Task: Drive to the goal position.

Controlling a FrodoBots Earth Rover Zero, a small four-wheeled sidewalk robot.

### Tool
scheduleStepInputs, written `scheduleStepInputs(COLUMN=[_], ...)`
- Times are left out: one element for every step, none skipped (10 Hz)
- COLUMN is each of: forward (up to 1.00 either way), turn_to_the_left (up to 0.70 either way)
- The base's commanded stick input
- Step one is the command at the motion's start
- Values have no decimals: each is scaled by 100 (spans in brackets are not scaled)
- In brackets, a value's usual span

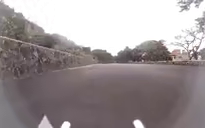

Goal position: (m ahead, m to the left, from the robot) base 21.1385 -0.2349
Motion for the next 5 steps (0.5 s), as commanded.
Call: scheduleStepInputs(forward=[50, 50, 50, 50, 50], turn_to_the_left=[0, 0, 0, 0, 0])
